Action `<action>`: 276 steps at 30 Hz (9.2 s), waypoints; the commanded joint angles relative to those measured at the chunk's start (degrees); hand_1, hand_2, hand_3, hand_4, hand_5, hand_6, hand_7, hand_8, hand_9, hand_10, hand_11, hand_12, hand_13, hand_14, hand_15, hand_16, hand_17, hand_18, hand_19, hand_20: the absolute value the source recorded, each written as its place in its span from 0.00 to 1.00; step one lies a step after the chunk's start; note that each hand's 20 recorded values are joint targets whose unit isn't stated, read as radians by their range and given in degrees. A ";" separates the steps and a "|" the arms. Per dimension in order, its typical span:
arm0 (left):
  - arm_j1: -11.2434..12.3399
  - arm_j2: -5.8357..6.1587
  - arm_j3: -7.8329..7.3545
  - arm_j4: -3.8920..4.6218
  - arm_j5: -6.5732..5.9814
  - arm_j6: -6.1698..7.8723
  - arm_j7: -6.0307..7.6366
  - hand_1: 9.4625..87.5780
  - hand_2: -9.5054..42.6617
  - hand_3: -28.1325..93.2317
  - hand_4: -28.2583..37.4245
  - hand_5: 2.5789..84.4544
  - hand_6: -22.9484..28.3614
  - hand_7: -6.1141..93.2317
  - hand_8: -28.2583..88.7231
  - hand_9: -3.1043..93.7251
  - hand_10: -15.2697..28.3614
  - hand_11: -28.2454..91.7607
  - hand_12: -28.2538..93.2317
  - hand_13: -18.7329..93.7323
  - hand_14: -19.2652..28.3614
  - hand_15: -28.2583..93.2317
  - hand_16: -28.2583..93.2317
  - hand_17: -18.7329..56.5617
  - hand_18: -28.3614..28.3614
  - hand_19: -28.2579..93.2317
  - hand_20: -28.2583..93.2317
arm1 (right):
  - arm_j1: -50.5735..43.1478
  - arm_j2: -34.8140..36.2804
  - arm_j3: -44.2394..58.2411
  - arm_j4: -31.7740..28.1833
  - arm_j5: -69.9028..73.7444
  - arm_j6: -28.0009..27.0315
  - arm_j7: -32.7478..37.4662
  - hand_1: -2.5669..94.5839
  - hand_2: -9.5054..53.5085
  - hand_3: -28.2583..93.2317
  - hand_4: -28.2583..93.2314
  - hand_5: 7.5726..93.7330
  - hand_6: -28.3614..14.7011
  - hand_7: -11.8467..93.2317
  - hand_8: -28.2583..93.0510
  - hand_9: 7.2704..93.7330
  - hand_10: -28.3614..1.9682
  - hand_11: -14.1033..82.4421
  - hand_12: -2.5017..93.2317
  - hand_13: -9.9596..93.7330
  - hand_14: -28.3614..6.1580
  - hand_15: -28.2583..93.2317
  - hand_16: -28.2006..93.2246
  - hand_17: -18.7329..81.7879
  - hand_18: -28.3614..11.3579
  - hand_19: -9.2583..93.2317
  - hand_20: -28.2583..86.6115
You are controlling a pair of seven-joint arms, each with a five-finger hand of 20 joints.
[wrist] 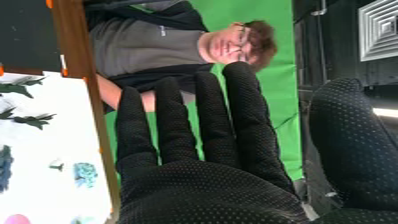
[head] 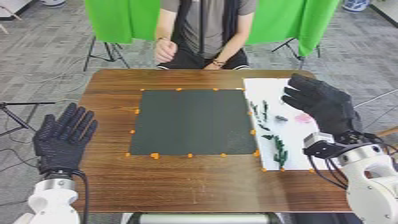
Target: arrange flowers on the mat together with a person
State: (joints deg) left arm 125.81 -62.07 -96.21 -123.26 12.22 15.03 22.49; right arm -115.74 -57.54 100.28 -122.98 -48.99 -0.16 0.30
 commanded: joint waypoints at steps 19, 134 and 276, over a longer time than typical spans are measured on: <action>1.37 -0.44 0.51 -0.52 -2.49 1.42 -0.44 0.21 0.51 0.83 0.00 0.58 0.61 0.17 0.16 0.49 0.67 0.38 0.28 0.46 0.72 0.46 0.17 0.19 0.77 0.57 0.28 | -2.39 -1.69 1.91 -0.99 0.30 -1.33 1.87 0.23 0.33 0.87 0.02 0.46 0.62 0.25 0.13 0.42 0.60 0.20 0.12 0.43 0.46 0.33 0.30 0.32 0.33 0.35 0.34; 3.12 -0.73 -0.63 0.25 -3.64 1.77 0.17 0.20 0.51 0.84 0.00 0.59 0.61 0.17 0.16 0.50 0.67 0.38 0.28 0.46 0.73 0.47 0.17 0.18 0.77 0.57 0.28 | -1.09 8.81 -5.45 4.47 -72.51 -6.19 52.29 0.58 0.00 0.78 0.00 0.80 0.62 0.35 0.25 0.78 0.46 0.47 0.44 0.66 0.39 0.74 0.44 0.42 0.14 0.78 0.44; -4.68 1.96 5.89 3.79 -10.07 7.07 -5.66 0.30 0.46 0.86 0.00 0.60 0.63 0.19 0.15 0.52 0.68 0.41 0.29 0.48 0.75 0.51 0.16 0.19 0.78 0.58 0.29 | 35.21 -12.07 -66.75 18.55 -79.93 -0.01 48.27 0.55 0.00 0.81 0.05 0.71 0.61 0.68 0.38 0.76 0.38 0.66 0.48 0.67 0.25 0.82 0.45 0.42 0.00 0.85 0.47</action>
State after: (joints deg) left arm 120.67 -60.33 -90.80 -119.58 3.20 21.27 16.78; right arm -78.37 -69.19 35.36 -106.54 -131.07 0.97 48.05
